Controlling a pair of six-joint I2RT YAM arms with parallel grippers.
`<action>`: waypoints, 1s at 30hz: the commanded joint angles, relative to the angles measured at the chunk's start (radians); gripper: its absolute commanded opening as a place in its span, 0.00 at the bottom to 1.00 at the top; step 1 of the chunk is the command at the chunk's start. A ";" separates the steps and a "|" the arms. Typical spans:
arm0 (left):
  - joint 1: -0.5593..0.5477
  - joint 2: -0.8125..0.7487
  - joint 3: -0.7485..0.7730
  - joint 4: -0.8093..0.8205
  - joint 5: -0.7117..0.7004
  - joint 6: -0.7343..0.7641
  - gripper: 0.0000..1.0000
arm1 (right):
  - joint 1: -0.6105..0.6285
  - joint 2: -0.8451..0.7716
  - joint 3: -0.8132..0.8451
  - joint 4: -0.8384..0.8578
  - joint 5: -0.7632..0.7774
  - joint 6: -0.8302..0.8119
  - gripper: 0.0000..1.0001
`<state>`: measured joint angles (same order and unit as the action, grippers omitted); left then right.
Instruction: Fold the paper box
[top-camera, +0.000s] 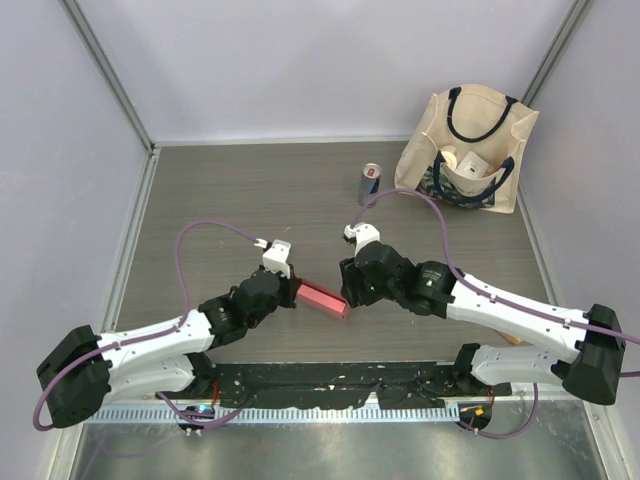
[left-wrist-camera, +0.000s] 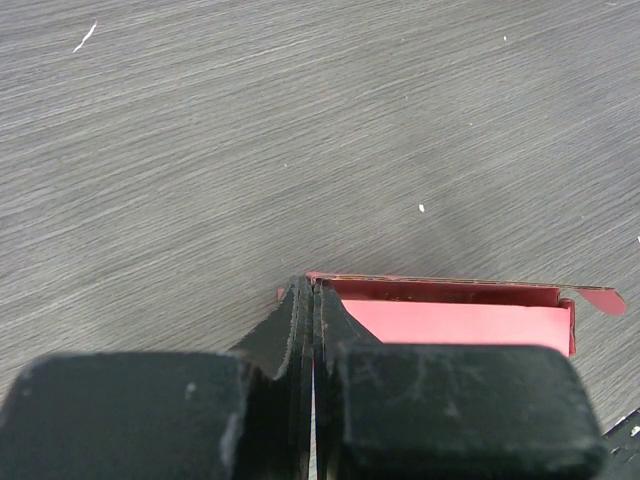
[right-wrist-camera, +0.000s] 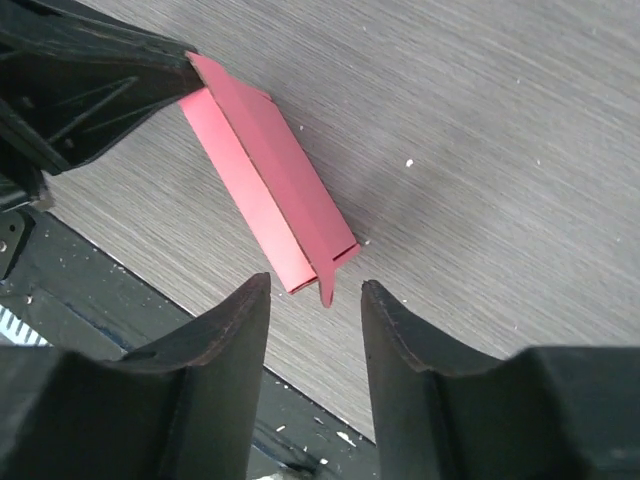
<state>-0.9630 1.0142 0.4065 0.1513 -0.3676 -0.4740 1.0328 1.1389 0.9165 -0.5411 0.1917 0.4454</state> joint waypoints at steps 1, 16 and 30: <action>-0.006 -0.020 -0.006 0.002 -0.014 -0.020 0.00 | 0.000 0.024 0.001 -0.033 0.014 0.096 0.44; -0.011 0.003 -0.012 0.019 -0.007 -0.028 0.00 | 0.000 0.076 -0.034 -0.004 -0.038 0.098 0.23; -0.031 0.053 -0.021 0.067 0.002 -0.049 0.00 | -0.010 0.116 -0.010 0.016 -0.038 0.236 0.01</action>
<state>-0.9745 1.0393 0.3958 0.1986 -0.3775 -0.4980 1.0317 1.2530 0.8833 -0.5701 0.1558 0.5983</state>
